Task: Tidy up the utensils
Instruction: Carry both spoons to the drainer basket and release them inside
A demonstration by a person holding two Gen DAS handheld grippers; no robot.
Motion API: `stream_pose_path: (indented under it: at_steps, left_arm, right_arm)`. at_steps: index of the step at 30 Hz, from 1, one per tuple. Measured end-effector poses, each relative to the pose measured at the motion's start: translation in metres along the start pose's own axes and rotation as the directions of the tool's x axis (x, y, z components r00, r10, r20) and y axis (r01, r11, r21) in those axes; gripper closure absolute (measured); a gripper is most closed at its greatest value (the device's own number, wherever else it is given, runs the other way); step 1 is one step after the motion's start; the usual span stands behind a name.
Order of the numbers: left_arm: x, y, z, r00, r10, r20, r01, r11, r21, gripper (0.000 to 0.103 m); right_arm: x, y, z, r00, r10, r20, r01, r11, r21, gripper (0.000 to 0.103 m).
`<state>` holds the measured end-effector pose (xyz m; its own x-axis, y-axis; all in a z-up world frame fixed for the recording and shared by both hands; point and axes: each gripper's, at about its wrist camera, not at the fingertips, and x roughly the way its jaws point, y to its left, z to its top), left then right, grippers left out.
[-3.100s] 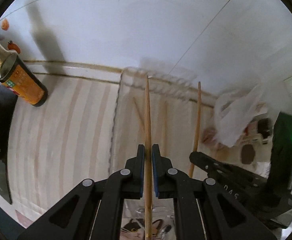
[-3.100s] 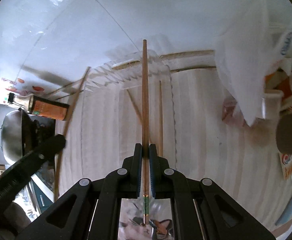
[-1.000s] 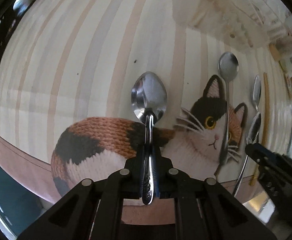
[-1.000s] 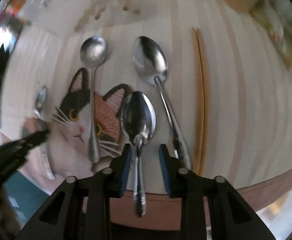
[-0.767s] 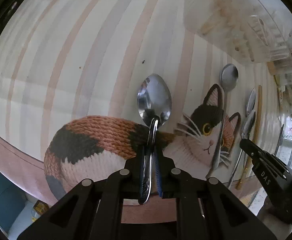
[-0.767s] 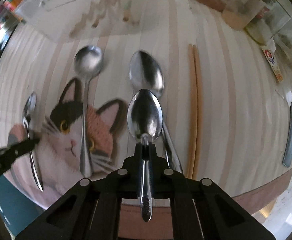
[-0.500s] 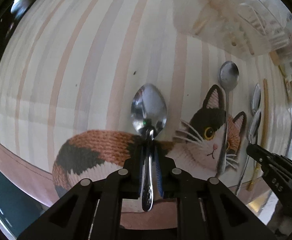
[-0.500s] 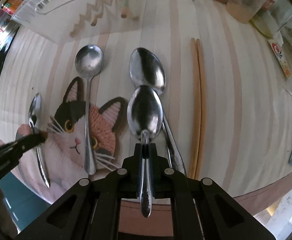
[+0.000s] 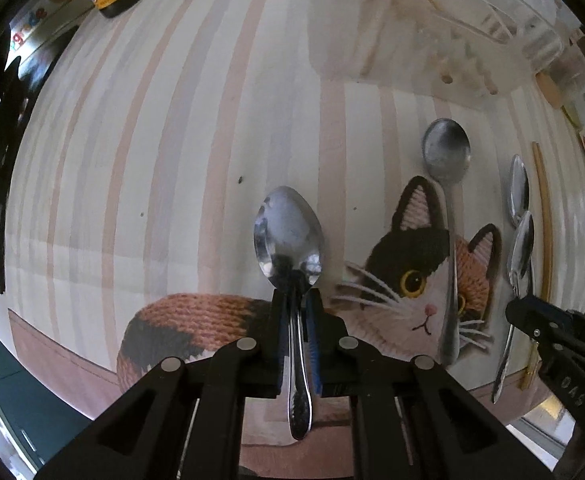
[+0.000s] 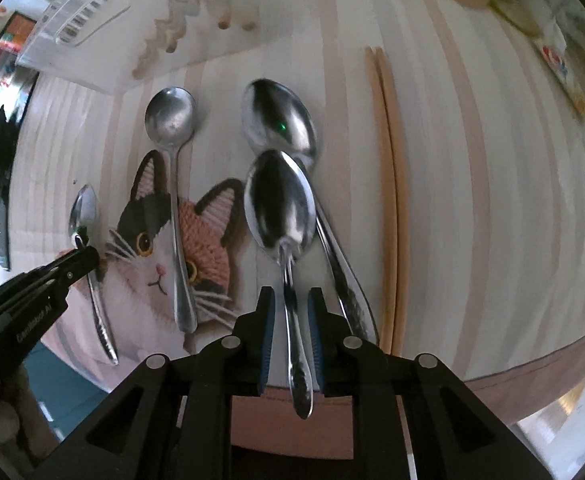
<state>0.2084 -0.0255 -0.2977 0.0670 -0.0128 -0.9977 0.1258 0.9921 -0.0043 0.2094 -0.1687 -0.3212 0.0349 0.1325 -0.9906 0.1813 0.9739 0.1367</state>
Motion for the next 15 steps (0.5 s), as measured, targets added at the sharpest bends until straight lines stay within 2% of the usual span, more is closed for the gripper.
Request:
stream_pose_path:
  at_steps: [3,6,9,12,15]
  left_arm:
    - [0.000,-0.004,-0.001,1.000,-0.006,0.009,0.006,1.000,-0.002,0.097]
    - [-0.011,0.004,-0.005,1.000,-0.008,0.015,0.008,1.000,-0.001,0.097]
    - [-0.009,0.001,-0.012,1.000,-0.008,0.021,0.008,1.000,0.005,0.099]
    - [-0.010,0.006,-0.016,1.000,0.003,0.025,-0.003,1.000,0.012,0.099]
    - [-0.012,-0.003,-0.020,0.998,0.042,0.048,-0.044,0.998,0.038,0.099]
  right_arm:
    - [0.002,0.025,0.000,0.997,-0.077,0.019,0.078,0.996,-0.051,0.087]
    - [0.003,0.046,-0.003,0.986,-0.158,0.059,0.163,0.983,-0.089,0.095]
    - [0.009,0.065,-0.008,0.980,-0.178,0.090,0.186,0.979,-0.088,0.096]
    - [0.009,0.067,-0.013,0.978,-0.178,0.110,0.187,0.979,-0.080,0.097]
    - [0.013,0.065,-0.021,0.978,-0.171,0.117,0.179,0.982,-0.067,0.097]
